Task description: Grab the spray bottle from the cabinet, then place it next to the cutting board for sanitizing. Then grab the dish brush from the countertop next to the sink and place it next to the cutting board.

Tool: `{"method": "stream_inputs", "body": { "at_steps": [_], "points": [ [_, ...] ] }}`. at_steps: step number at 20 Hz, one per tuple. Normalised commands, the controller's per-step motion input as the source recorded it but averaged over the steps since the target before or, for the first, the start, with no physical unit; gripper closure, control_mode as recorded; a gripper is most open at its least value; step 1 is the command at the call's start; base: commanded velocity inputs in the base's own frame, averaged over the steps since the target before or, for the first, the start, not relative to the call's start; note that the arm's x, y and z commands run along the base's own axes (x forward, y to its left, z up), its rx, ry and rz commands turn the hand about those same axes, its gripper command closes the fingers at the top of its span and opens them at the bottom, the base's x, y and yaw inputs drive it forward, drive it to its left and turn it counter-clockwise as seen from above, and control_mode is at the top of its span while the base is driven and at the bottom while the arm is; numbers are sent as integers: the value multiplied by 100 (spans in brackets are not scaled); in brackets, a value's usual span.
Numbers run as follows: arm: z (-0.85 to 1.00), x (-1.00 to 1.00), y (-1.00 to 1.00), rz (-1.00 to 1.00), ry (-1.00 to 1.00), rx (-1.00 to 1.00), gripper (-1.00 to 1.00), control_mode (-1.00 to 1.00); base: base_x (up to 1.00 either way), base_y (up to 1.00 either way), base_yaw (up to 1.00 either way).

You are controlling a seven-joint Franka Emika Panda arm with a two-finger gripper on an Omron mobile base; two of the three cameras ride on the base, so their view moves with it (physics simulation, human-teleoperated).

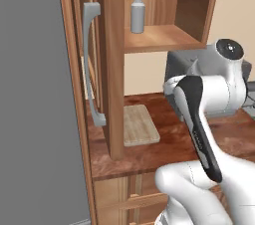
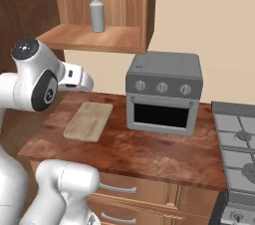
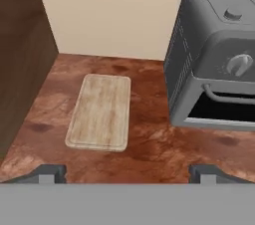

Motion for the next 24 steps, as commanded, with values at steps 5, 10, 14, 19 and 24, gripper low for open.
{"method": "stream_inputs", "body": {
  "at_steps": [5,10,14,19,24],
  "points": [
    [76,-73,0,0,-53,0,-100,-100,0,0,0],
    [85,-50,0,0,-43,4,-100,-100,0,0,0],
    [87,-31,0,1,-46,6,-100,-100,0,0,0],
    [81,-18,0,4,-47,5,-100,-100,0,0,0],
    [73,-5,0,2,-36,0,-100,-100,0,0,0]
  ]
}}
